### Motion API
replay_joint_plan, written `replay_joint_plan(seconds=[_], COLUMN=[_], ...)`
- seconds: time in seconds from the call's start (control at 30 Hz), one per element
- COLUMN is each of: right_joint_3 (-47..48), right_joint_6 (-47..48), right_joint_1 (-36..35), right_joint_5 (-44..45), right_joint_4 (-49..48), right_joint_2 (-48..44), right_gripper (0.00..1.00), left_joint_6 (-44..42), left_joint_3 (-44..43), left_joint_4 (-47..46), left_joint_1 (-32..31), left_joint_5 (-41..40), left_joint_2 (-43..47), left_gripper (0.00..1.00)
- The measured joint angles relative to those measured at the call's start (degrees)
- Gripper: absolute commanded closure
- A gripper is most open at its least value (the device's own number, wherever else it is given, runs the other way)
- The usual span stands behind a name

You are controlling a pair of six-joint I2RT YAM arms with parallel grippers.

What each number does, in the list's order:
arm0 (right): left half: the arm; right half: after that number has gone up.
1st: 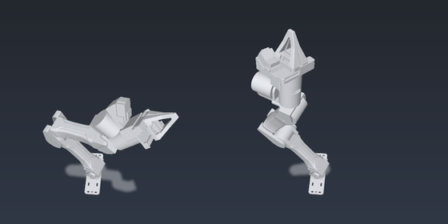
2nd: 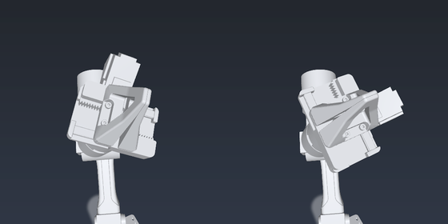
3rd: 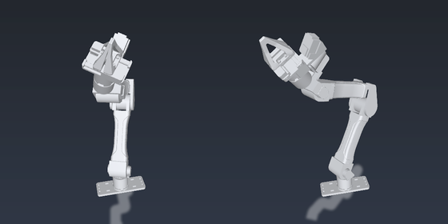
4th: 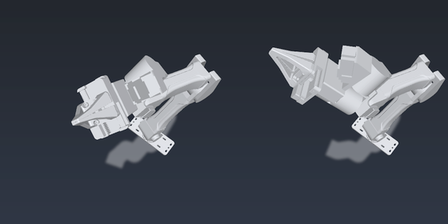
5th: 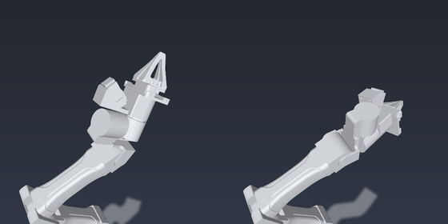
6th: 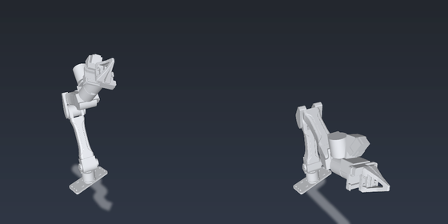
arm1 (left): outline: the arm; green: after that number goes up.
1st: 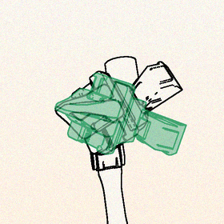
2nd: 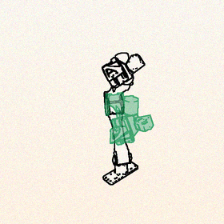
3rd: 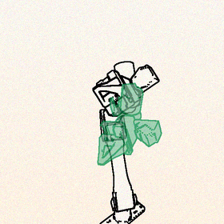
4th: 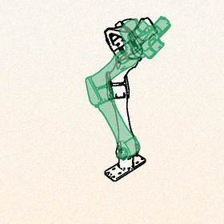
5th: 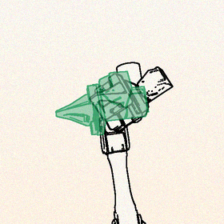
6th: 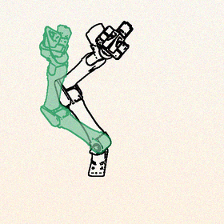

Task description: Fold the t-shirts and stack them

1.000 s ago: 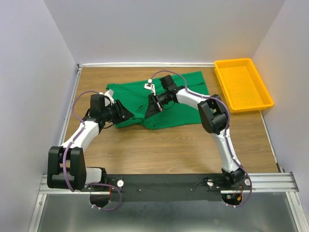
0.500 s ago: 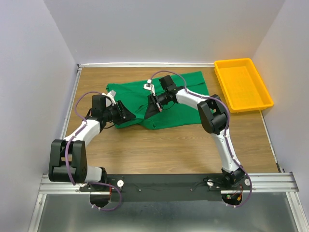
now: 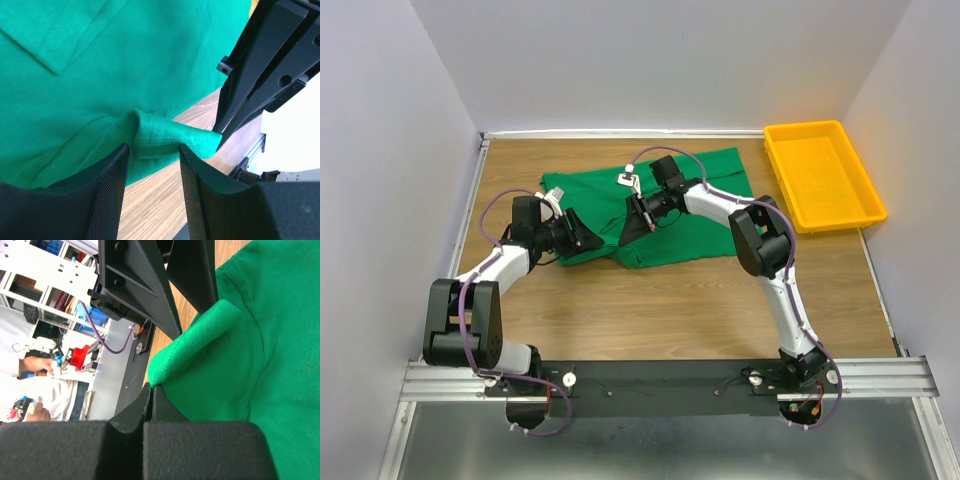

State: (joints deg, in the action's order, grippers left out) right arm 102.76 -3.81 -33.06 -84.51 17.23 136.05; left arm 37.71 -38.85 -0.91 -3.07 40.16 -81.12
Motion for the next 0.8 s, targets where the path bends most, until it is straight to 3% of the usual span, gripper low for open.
replay_joint_plan(seconds=[0.17,0.33,0.53,0.8], right_joint_3=[0.0,0.0,0.02,0.02], right_joint_6=[0.0,0.0,0.0,-0.02], right_joint_1=[0.0,0.0,0.0,0.0], right_joint_5=[0.0,0.0,0.0,0.0], right_joint_4=[0.0,0.02,0.0,0.0], right_joint_2=[0.0,0.0,0.0,0.0], right_gripper=[0.99,1.0,1.0,0.99], left_joint_6=[0.11,0.33,0.7,0.85], left_joint_3=[0.0,-0.02,-0.02,-0.02], left_joint_4=[-1.46,-2.34,-2.6,-2.71], left_joint_1=[0.02,0.22,1.14,1.51], left_joint_5=[1.88,3.21,4.17,5.09], left_joint_2=[-0.5,-0.55,-0.55,-0.55], left_gripper=[0.48,0.57,0.71,1.0])
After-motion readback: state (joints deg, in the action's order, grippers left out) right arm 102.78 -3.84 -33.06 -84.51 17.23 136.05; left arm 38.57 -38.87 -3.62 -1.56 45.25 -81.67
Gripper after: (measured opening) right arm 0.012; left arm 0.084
